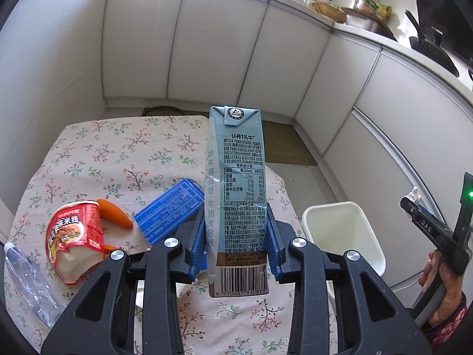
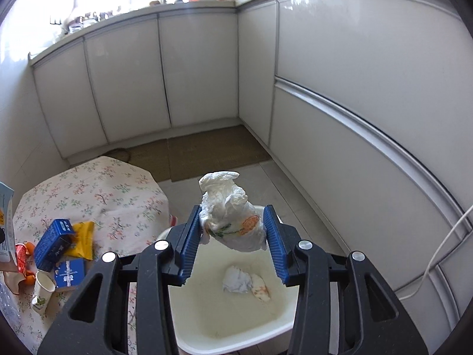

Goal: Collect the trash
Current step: 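Move both tools over the white bin and release carton and tissue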

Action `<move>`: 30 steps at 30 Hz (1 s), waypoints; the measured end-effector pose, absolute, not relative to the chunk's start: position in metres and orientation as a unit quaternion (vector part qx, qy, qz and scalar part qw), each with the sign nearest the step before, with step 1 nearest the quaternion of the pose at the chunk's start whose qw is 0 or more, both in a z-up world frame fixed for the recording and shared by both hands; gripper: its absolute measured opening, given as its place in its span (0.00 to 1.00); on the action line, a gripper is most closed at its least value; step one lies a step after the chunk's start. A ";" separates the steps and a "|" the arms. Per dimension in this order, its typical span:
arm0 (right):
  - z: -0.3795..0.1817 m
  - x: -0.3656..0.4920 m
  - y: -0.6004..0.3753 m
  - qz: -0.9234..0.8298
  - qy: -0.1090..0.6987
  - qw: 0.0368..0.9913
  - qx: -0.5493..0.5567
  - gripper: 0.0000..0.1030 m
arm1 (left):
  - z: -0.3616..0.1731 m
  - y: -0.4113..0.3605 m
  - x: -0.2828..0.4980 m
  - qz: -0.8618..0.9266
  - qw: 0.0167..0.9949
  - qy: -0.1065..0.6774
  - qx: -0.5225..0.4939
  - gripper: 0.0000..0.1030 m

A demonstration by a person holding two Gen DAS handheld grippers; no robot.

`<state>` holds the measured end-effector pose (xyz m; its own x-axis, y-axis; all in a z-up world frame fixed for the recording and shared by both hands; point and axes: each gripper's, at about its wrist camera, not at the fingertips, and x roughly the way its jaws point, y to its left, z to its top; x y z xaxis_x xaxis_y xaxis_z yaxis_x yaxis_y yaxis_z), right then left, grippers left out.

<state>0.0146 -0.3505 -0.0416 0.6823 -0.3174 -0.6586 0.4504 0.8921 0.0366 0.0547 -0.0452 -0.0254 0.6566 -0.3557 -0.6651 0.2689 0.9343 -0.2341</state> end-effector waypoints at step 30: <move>-0.027 -0.037 -0.443 -0.371 0.293 0.866 0.163 0.90 | -0.034 -0.243 0.057 -0.323 0.850 0.414 -0.043 0.33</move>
